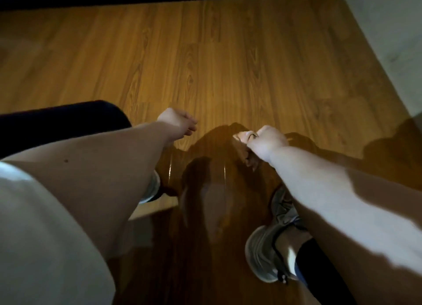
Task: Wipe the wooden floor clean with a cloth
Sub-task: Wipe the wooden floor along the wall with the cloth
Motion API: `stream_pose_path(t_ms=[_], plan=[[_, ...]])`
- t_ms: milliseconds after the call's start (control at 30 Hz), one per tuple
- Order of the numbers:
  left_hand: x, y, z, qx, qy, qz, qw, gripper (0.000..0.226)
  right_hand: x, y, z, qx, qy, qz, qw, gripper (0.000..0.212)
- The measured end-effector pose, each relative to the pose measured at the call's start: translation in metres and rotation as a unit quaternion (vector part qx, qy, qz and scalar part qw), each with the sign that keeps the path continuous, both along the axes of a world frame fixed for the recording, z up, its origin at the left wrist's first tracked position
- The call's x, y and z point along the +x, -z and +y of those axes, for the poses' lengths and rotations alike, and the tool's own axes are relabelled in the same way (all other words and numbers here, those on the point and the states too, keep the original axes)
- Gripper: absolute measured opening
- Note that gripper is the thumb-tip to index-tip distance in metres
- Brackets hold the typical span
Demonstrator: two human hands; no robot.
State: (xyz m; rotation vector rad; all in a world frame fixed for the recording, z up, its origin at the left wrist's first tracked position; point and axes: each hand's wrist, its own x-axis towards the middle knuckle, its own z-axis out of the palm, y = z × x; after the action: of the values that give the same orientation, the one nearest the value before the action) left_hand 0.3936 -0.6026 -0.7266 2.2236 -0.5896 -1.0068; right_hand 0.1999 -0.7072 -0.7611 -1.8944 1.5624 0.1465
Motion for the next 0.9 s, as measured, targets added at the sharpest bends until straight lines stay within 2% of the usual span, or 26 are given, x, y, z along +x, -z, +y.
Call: stream_pose_path(t_ms=[100,267,367,467,500,533,567,600,633,667,700,767,833,900], plan=[[0.017,0.006,0.014,0.036,0.017,-0.034,0.999,0.021,0.015,-0.002,0.014,-0.002,-0.045,0.034,0.998,0.034],[0.032,0.039,0.007,0.102,0.091,-0.101,0.986,0.019,0.030,0.024,0.016,0.014,-0.062,-0.075,0.995,0.023],[0.036,0.078,-0.003,0.145,0.122,-0.085,0.978,0.034,0.028,0.065,0.016,0.028,-0.022,-0.119,0.992,0.015],[0.033,0.104,-0.001,0.189,0.245,-0.108,0.945,0.050,0.039,0.091,0.025,0.016,-0.018,-0.017,1.000,0.033],[0.036,0.111,0.000,0.201,0.289,-0.131,0.927,0.055,0.046,0.093,0.028,-0.012,-0.067,0.003,0.998,0.038],[0.041,0.112,-0.002,0.215,0.324,-0.154,0.908,0.058,0.057,0.094,0.031,-0.041,-0.176,0.012,0.983,0.043],[0.050,0.112,-0.004,0.227,0.338,-0.170,0.897,0.060,0.066,0.095,0.034,-0.051,-0.308,0.003,0.950,0.049],[0.060,0.112,-0.008,0.239,0.335,-0.180,0.893,0.062,0.073,0.096,0.034,-0.051,-0.433,-0.004,0.900,0.054],[0.070,0.111,-0.013,0.249,0.326,-0.185,0.893,0.062,0.078,0.097,0.031,-0.043,-0.511,0.001,0.858,0.058],[0.078,0.110,-0.018,0.259,0.315,-0.182,0.895,0.063,0.078,0.096,0.022,-0.048,-0.536,0.006,0.843,0.061],[0.086,0.107,-0.026,0.268,0.307,-0.175,0.896,0.065,0.078,0.095,0.004,-0.068,-0.530,0.019,0.845,0.061],[0.105,0.102,-0.043,0.285,0.288,-0.163,0.900,0.068,0.080,0.093,-0.044,-0.096,-0.464,0.051,0.879,0.055],[0.120,0.101,-0.062,0.293,0.272,-0.164,0.902,0.071,0.078,0.088,-0.098,-0.096,-0.340,0.106,0.930,0.046],[0.134,0.101,-0.082,0.284,0.259,-0.168,0.908,0.072,0.085,0.081,-0.146,-0.030,-0.183,0.149,0.971,0.049]])
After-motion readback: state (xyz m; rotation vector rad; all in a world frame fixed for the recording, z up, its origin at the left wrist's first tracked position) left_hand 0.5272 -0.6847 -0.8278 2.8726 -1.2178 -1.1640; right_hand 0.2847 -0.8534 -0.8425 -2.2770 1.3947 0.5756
